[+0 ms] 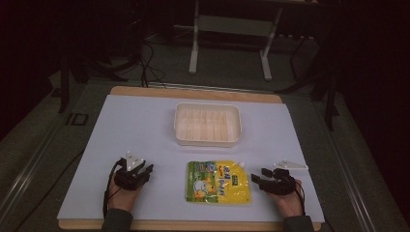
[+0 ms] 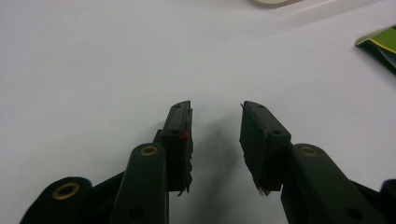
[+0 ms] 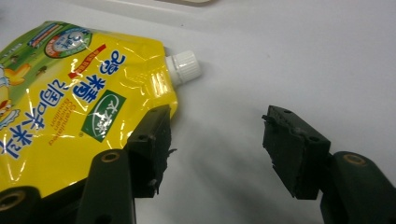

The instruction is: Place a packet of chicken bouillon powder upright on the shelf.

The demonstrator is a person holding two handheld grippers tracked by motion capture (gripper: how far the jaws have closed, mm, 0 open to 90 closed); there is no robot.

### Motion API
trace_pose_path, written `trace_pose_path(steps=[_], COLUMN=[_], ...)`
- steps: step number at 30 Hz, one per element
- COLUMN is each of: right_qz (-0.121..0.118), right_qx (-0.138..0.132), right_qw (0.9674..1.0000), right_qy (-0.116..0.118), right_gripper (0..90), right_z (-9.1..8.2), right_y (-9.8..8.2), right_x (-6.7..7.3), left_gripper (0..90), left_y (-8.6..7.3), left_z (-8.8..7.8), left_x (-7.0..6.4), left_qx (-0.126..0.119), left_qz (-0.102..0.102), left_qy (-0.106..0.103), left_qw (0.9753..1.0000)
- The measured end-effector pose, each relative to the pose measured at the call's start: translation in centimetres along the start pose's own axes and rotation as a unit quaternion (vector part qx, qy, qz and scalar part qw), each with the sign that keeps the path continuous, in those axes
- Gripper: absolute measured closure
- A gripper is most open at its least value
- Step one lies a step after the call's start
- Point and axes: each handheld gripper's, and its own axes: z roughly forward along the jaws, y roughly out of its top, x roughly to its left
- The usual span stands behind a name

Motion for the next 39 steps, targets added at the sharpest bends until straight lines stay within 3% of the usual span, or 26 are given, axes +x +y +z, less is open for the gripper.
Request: trace_pose_path(steps=[4, 10, 13, 17, 22, 26, 34, 39], right_qz=[0.003, 0.012, 0.011, 0.008, 0.004, 0.004, 0.013, 0.016], right_qx=[0.000, 0.001, 0.005, 0.011, 0.018, 0.017, 0.018, 0.018], right_qw=[1.0000, 0.9997, 0.9994, 0.9986, 0.9979, 0.9974, 0.9963, 0.9961], right_qy=[0.004, 0.023, 0.033, 0.051, 0.062, 0.070, 0.083, 0.084], right_gripper=[40.7, 39.1, 38.4, 37.7, 37.0, 36.9, 37.1, 36.9], right_z=[0.0, 0.3, 0.6, 1.0, 1.5, 1.8, 1.9, 2.0], right_y=[0.0, -0.1, -0.1, -0.1, -0.1, -0.1, 0.0, 0.0], right_x=[0.1, 0.5, 0.9, 1.7, 2.2, 2.6, 2.7, 2.9], left_gripper=[63.3, 67.7, 73.5, 81.4, 86.2, 88.6, 88.9, 89.0], left_y=[0.0, 0.2, 0.4, 0.6, 0.7, 0.9, 1.2, 1.1], left_z=[-0.1, -0.6, -0.6, -0.6, -0.5, -0.4, 0.3, 0.9], left_x=[-0.2, -1.6, -2.5, -3.6, -4.7, -6.0, -9.1, -10.1], left_qx=[-0.003, -0.012, -0.017, -0.015, -0.017, -0.021, -0.020, -0.008], left_qz=[0.003, 0.016, 0.024, 0.043, 0.048, 0.058, 0.098, 0.113], left_qy=[-0.005, -0.033, -0.057, -0.075, -0.096, -0.118, -0.153, -0.158], left_qw=[1.0000, 0.9993, 0.9979, 0.9962, 0.9940, 0.9911, 0.9831, 0.9809])
